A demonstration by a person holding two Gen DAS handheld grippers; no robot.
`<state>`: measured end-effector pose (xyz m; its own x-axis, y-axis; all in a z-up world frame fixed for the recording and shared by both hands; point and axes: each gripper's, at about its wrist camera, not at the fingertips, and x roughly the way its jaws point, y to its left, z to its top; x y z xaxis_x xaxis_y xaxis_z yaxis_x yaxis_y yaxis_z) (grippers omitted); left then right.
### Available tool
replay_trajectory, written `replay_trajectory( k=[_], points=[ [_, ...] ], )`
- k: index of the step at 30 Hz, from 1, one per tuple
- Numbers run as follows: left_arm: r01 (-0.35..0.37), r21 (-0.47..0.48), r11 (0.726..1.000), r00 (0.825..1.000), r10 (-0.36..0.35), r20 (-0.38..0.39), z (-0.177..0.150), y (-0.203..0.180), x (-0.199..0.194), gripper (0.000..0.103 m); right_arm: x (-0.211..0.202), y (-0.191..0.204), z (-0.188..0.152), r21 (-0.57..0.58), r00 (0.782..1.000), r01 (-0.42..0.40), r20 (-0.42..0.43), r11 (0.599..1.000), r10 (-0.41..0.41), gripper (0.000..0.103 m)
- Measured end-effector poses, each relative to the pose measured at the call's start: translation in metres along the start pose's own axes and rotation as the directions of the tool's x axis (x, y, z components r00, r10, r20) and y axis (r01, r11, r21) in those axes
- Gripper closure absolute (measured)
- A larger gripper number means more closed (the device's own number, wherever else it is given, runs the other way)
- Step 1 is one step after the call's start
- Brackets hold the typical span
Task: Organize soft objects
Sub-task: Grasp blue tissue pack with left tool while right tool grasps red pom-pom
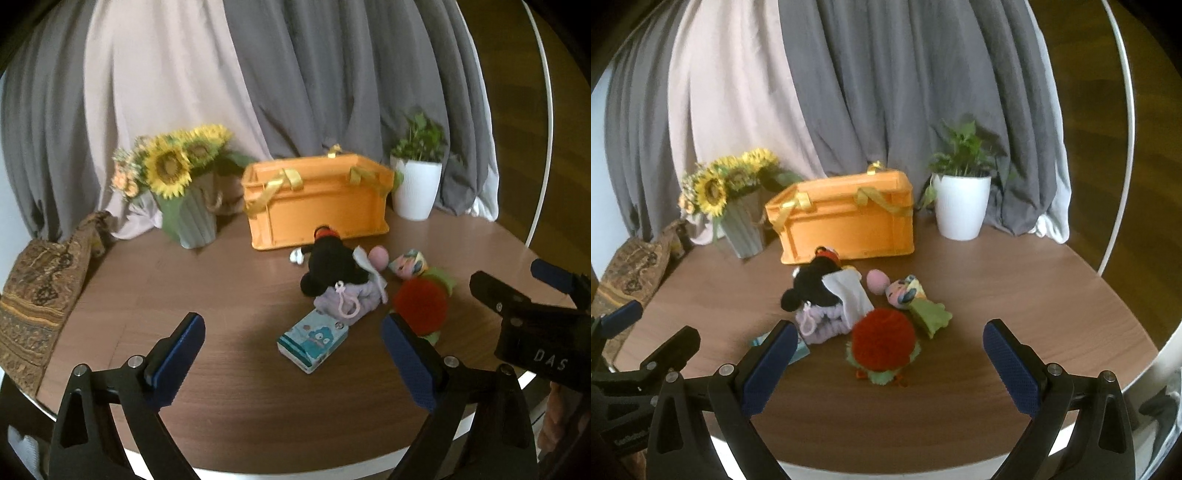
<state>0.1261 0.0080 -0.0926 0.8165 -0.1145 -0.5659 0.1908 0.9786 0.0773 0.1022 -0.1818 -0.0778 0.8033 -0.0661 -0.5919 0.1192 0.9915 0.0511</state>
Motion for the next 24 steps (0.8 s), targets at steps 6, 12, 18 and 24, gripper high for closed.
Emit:
replay_trajectory(
  k=[6,12,18,24],
  points=[
    [0.049,0.048,0.998,0.997,-0.046,-0.07,-0.006,0.004,0.05,0.008,0.043,0.008,-0.005,-0.004,0.998,0.024,-0.051,1.0,-0.024,0.001],
    [0.109,0.071,0.991,0.983,-0.097,-0.155,-0.015,0.005,0.093,0.011,0.083,0.01,-0.015,0.014,0.991,0.039,-0.127,0.999,-0.037,0.002],
    [0.18,0.086,0.98,0.964,-0.158,-0.214,-0.021,0.001,0.121,0.011,0.115,0.006,-0.025,0.04,0.982,0.059,-0.181,0.997,-0.05,0.008],
    [0.219,0.097,0.971,0.948,-0.188,-0.255,-0.026,-0.003,0.144,0.011,0.137,0.003,-0.031,0.07,0.971,0.05,-0.238,0.996,-0.032,0.014]
  ],
)
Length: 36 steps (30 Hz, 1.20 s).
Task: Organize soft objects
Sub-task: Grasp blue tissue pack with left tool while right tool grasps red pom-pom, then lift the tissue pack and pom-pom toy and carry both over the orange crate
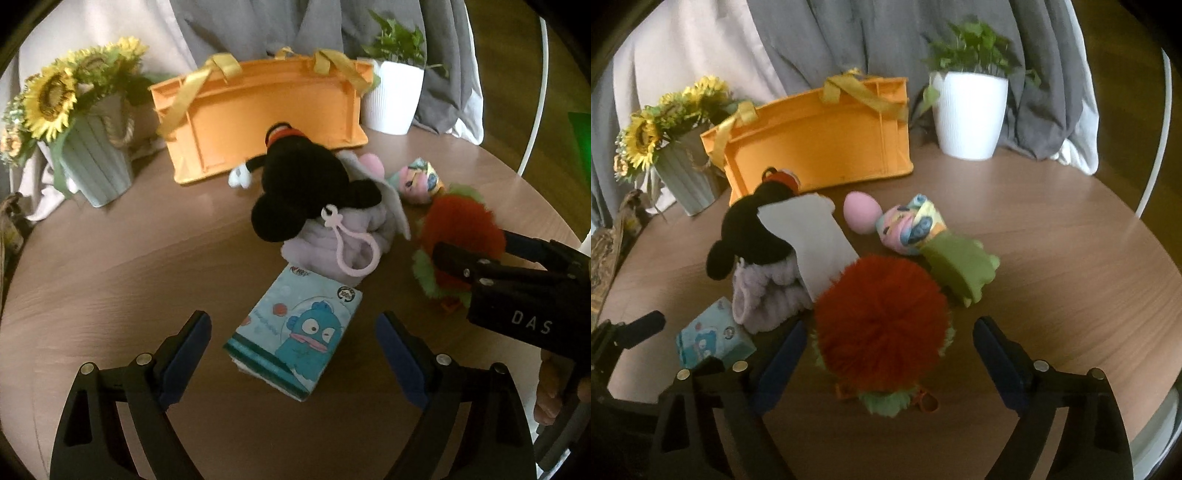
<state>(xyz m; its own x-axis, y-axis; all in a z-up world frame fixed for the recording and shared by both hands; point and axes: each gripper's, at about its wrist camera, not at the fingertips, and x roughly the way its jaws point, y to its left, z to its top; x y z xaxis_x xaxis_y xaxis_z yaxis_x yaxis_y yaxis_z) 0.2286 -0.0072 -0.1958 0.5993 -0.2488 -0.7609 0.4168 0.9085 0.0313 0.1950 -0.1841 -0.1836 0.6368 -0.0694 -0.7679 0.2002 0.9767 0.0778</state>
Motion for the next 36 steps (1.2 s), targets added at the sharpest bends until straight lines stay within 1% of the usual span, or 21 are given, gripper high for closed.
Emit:
replay_trajectory(
  k=[1,3,4,5,6,7,8,11,13,16,19,25,36],
  points=[
    [0.003,-0.001,1.0,1.0,-0.003,-0.006,0.0,0.001,0.003,0.012,0.002,0.001,-0.001,0.0,1.0,0.0,-0.005,1.0,0.0,0.015],
    [0.005,-0.001,1.0,1.0,-0.005,-0.019,0.001,0.004,0.008,0.019,0.006,0.003,-0.001,-0.005,1.0,0.001,-0.011,1.0,-0.001,0.017],
    [0.008,-0.002,1.0,1.0,-0.008,-0.023,0.001,0.005,0.01,0.021,0.007,0.005,-0.001,-0.011,1.0,0.0,-0.013,1.0,0.0,0.019],
    [0.017,-0.007,1.0,0.999,-0.018,-0.031,0.001,0.006,0.013,0.024,0.009,0.007,-0.001,-0.018,1.0,-0.002,-0.015,1.0,0.002,0.02],
    [0.026,-0.012,1.0,0.999,-0.027,-0.037,0.001,0.007,0.014,0.029,0.01,0.009,-0.002,-0.023,1.0,-0.003,-0.017,1.0,0.002,0.022],
    [0.037,-0.019,0.999,0.998,-0.038,-0.042,0.001,0.008,0.016,0.032,0.011,0.01,-0.002,-0.026,1.0,-0.006,-0.02,1.0,0.006,0.026],
    [0.042,-0.027,0.999,0.998,-0.043,-0.043,0.0,0.009,0.016,0.033,0.013,0.011,-0.002,-0.029,1.0,-0.01,-0.025,1.0,0.009,0.028],
    [0.047,-0.027,0.999,0.998,-0.048,-0.04,-0.001,0.009,0.014,0.034,0.016,0.012,-0.001,-0.033,0.999,-0.012,-0.035,0.999,0.011,0.037],
    [0.054,-0.035,0.998,0.998,-0.056,-0.041,-0.001,0.009,0.012,0.034,0.018,0.012,-0.001,-0.037,0.999,-0.01,-0.043,0.999,0.009,0.047],
    [0.061,-0.049,0.997,0.997,-0.063,-0.041,-0.002,0.009,0.008,0.035,0.019,0.012,0.0,-0.041,0.999,-0.006,-0.048,0.999,0.004,0.057],
    [0.068,-0.066,0.995,0.997,-0.071,-0.037,-0.002,0.008,0.004,0.035,0.018,0.012,0.0,-0.047,0.999,-0.003,-0.047,0.999,0.001,0.063],
    [0.064,-0.077,0.995,0.998,-0.065,-0.011,0.003,0.008,-0.009,0.035,0.013,0.011,0.0,-0.031,0.999,-0.008,-0.036,0.999,0.007,0.066],
    [0.088,-0.112,0.99,0.995,-0.082,0.061,0.02,0.02,-0.042,0.035,-0.02,0.021,0.011,-0.011,1.0,-0.011,0.028,1.0,0.012,0.066]
  ],
)
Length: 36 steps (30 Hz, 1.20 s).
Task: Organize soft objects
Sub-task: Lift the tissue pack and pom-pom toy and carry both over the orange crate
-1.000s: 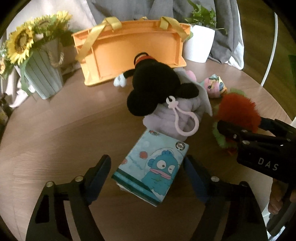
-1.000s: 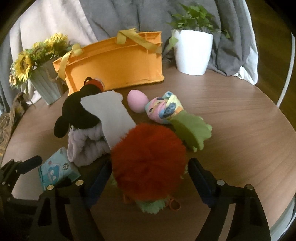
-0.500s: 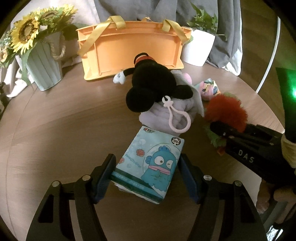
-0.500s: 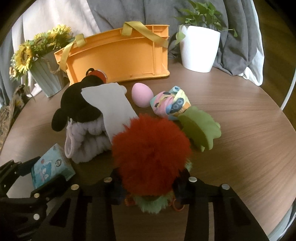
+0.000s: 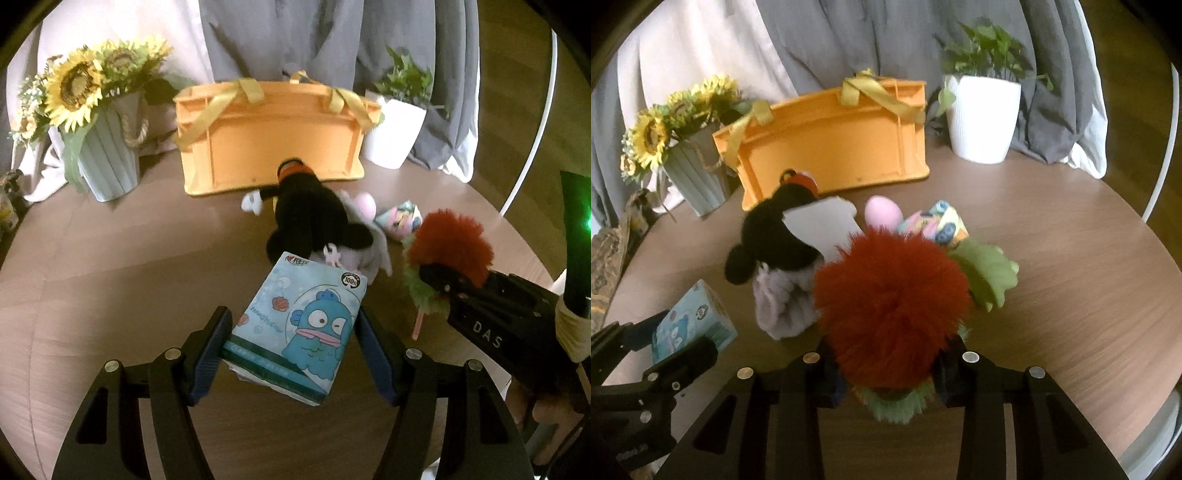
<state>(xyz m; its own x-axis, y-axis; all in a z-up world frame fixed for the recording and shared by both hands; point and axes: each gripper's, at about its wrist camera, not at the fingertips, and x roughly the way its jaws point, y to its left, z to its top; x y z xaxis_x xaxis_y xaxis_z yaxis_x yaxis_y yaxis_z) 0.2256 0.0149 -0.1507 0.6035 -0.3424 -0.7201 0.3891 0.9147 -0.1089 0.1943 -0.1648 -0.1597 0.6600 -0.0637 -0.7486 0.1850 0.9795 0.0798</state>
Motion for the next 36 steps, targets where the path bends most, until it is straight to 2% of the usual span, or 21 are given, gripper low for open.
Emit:
replay_trajectory(
  k=[9,19,26,36],
  points=[
    [0.022,-0.007,1.0,0.996,-0.022,0.088,0.026,0.006,-0.024,0.036,-0.035,0.015,0.022,0.01,0.996,-0.003,0.092,1.0,0.002,0.066],
    [-0.011,-0.024,1.0,0.983,0.015,0.182,0.056,0.009,-0.048,0.036,-0.057,0.025,0.048,-0.011,0.983,-0.039,0.179,0.999,0.041,0.066],
    [-0.073,-0.07,0.995,0.966,0.088,0.242,0.078,0.007,-0.06,0.036,-0.06,0.028,0.076,-0.066,0.967,-0.107,0.224,0.992,0.119,0.066],
    [-0.13,-0.131,0.983,0.93,0.167,0.329,0.118,0.004,-0.062,0.036,-0.056,0.028,0.123,-0.139,0.936,-0.173,0.286,0.975,0.207,0.066]
  ],
)
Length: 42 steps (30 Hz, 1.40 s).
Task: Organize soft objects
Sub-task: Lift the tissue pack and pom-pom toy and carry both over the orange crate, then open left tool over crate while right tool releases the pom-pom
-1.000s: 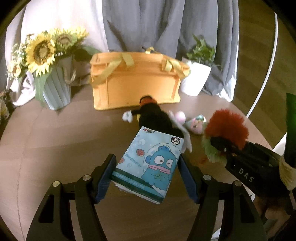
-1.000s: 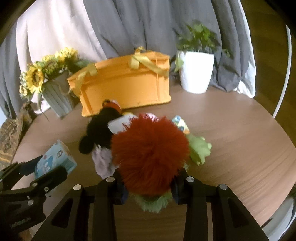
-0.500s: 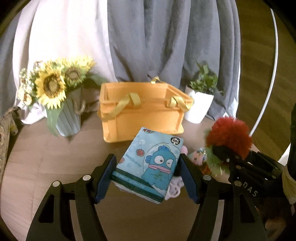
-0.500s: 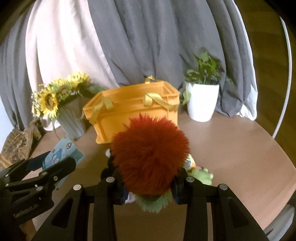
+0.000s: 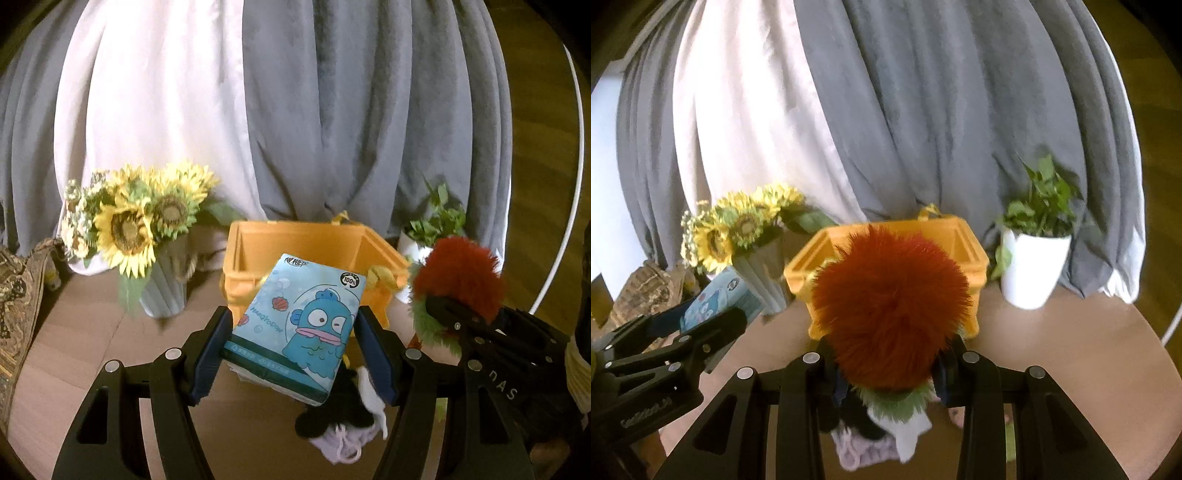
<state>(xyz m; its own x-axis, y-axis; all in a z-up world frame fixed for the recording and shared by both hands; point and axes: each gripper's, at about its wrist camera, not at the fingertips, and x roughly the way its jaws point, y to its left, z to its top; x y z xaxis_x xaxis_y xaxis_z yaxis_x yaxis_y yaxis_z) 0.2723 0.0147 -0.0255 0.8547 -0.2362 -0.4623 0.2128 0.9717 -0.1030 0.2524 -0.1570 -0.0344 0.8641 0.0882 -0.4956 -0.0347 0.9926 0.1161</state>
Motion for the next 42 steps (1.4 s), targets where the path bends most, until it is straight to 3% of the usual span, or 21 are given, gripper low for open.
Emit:
replay_trajectory(
  k=[14,30,35,42],
  points=[
    [-0.032,0.003,0.999,0.997,0.032,0.067,0.042,-0.003,0.042,0.036,0.036,-0.015,0.044,-0.026,0.997,-0.044,0.063,0.999,0.046,0.066],
    [-0.021,0.029,0.999,0.995,0.018,0.096,0.092,0.001,0.108,0.036,0.099,-0.032,0.086,-0.022,0.998,-0.037,0.048,0.999,0.038,0.066],
    [-0.025,0.034,0.999,0.997,0.022,0.072,0.098,0.005,0.132,0.036,0.124,-0.036,0.094,-0.021,1.0,-0.019,0.024,1.0,0.02,0.066],
    [-0.021,0.037,0.999,1.0,0.022,-0.019,0.098,0.014,0.181,0.036,0.155,-0.04,0.094,-0.019,1.0,0.011,-0.015,1.0,-0.011,0.066]
  ],
)
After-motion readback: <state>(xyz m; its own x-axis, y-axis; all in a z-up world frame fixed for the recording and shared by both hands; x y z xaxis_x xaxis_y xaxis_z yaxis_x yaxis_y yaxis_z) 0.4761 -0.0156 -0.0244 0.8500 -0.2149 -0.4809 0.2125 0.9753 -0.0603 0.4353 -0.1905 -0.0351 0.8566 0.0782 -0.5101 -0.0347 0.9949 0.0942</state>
